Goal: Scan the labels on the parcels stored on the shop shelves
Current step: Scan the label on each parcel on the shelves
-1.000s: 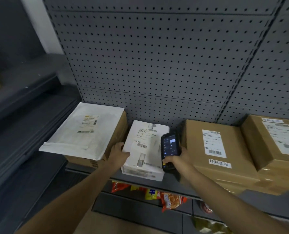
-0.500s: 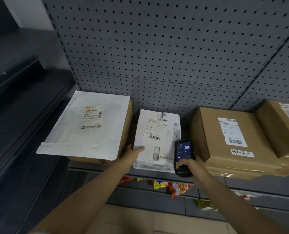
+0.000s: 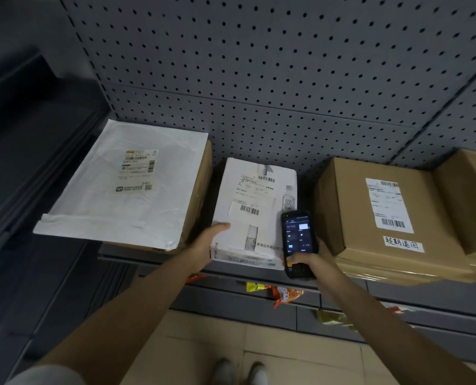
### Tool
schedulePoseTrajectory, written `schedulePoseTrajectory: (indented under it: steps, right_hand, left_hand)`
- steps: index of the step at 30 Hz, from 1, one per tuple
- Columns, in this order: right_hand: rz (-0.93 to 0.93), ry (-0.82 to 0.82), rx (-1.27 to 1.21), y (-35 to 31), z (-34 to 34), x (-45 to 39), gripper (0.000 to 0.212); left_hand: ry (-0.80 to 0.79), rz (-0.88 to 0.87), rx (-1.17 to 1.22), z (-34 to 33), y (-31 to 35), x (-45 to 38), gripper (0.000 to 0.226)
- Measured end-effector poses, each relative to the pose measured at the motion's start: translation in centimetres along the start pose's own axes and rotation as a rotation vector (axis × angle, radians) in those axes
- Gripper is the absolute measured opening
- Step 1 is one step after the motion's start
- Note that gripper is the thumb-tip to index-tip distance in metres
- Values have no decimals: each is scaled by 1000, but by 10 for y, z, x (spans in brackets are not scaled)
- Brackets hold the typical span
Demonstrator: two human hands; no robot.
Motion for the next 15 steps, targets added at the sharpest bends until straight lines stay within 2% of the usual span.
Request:
schedulePoseTrajectory:
  steps: [3,5,8,12,15]
  right_hand:
    - [11,-56,34,-1,0,3,66]
    - [11,-79,44,1,2,4,62]
    - [-2,-92,62,5,7,4,68]
    - [-23,-119,104,10,11,7,89]
    - [-24,-123,136,11,15,13,87]
  left_hand:
    - [-36,17,12,-2,-1,2,16]
    - [-41,35,9,-1,-5,6,20]
    - [-61,53,-36,1,-10,13,27]
    - [-85,119,-58,5,-16,20,38]
    - [-124,158,-97,10,-23,28,51]
Point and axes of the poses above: each hand's wrist, its own x-axis away from the middle knuckle, its own z-axis out of the back of the hand, y = z × x, the point moved 10 cm from there along -x, towards the middle knuckle, and after that the axes turned 5 degrees about y, right-handed, at the moved point
